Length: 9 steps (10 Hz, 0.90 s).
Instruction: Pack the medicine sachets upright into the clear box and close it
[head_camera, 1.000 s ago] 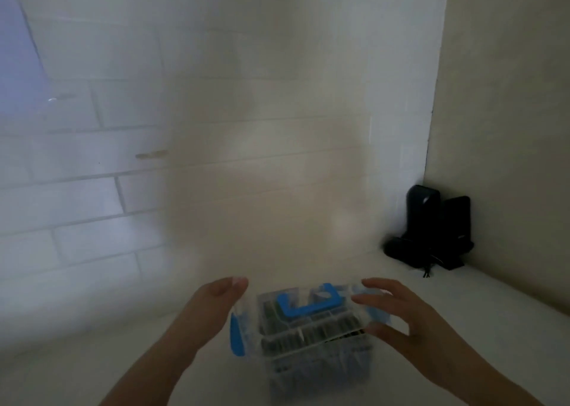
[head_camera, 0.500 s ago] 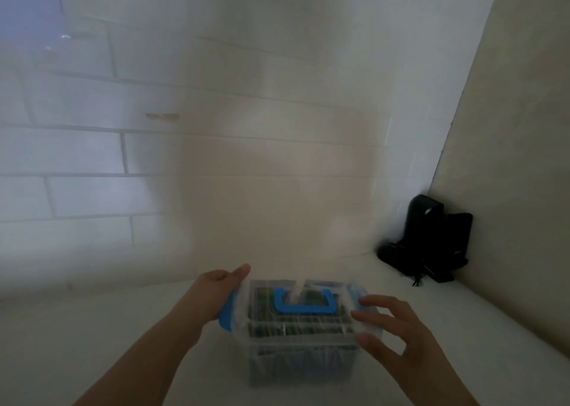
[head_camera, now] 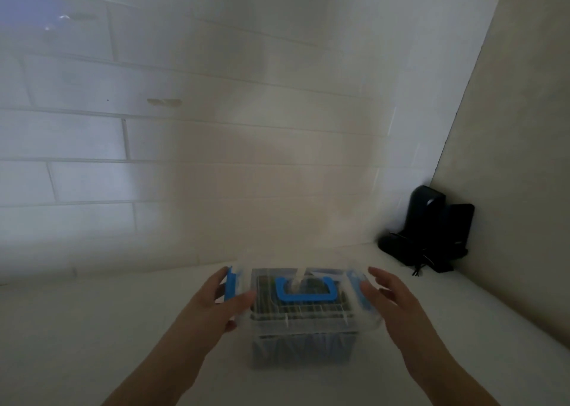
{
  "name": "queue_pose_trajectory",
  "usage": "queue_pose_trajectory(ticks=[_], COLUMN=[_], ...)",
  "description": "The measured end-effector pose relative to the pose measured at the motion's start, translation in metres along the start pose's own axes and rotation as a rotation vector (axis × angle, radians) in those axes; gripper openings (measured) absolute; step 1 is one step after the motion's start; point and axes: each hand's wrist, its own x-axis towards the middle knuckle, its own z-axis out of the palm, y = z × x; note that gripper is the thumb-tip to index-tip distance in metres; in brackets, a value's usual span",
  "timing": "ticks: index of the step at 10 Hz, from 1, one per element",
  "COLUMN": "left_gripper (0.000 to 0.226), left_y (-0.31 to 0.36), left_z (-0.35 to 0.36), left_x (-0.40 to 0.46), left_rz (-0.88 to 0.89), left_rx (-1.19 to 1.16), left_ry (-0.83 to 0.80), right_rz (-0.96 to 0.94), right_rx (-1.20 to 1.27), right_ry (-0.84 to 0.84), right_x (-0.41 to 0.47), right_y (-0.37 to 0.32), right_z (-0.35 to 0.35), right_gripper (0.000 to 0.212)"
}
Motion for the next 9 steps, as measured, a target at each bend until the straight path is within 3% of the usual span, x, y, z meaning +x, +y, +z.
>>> queue_pose_trajectory(ticks=[1, 2, 3, 4, 6, 7, 8, 9], left_gripper=[0.057, 0.057, 0.057, 0.057, 0.055, 0.051, 0.047, 0.047], left_y=[0.006, 0.004, 0.002, 0.007, 0.011, 0.005, -0.001, -0.006], left_z=[0.007, 0.010, 0.012, 0.016, 0.024, 0.025, 0.026, 0.019], left_x=[-0.004, -0.010, -0.013, -0.014, -0.011, -0.005, 0.002, 0.010], left_rz=[0.079, 0.138, 0.185, 0.215, 0.267, 0.327, 0.307, 0.223], left_rx=[0.090, 0.253, 0.445, 0.735, 1.038, 1.018, 0.815, 0.446], left_ry=[0.086, 0.137, 0.175, 0.207, 0.241, 0.301, 0.284, 0.212], right_rz=[0.246, 0.163, 0.050, -0.039, -0.099, -0.099, -0.050, 0.062], right_rx=[0.292, 0.275, 0.097, -0.118, -0.513, -0.525, -0.339, -0.102], right_ry=[-0.168, -0.112, 0.040, 0.074, 0.110, 0.099, 0.084, 0.010], right_x=[0.005, 0.000, -0.006, -0.012, -0.019, -0.012, -0.008, -0.006], right_y=[-0.003, -0.003, -0.005, -0.012, -0.026, -0.022, -0.016, -0.010], right_z=[0.001, 0.001, 0.003, 0.005, 0.007, 0.009, 0.013, 0.007], right_gripper=[0.036, 0.027, 0.032, 0.033, 0.041, 0.038, 0.032, 0.033])
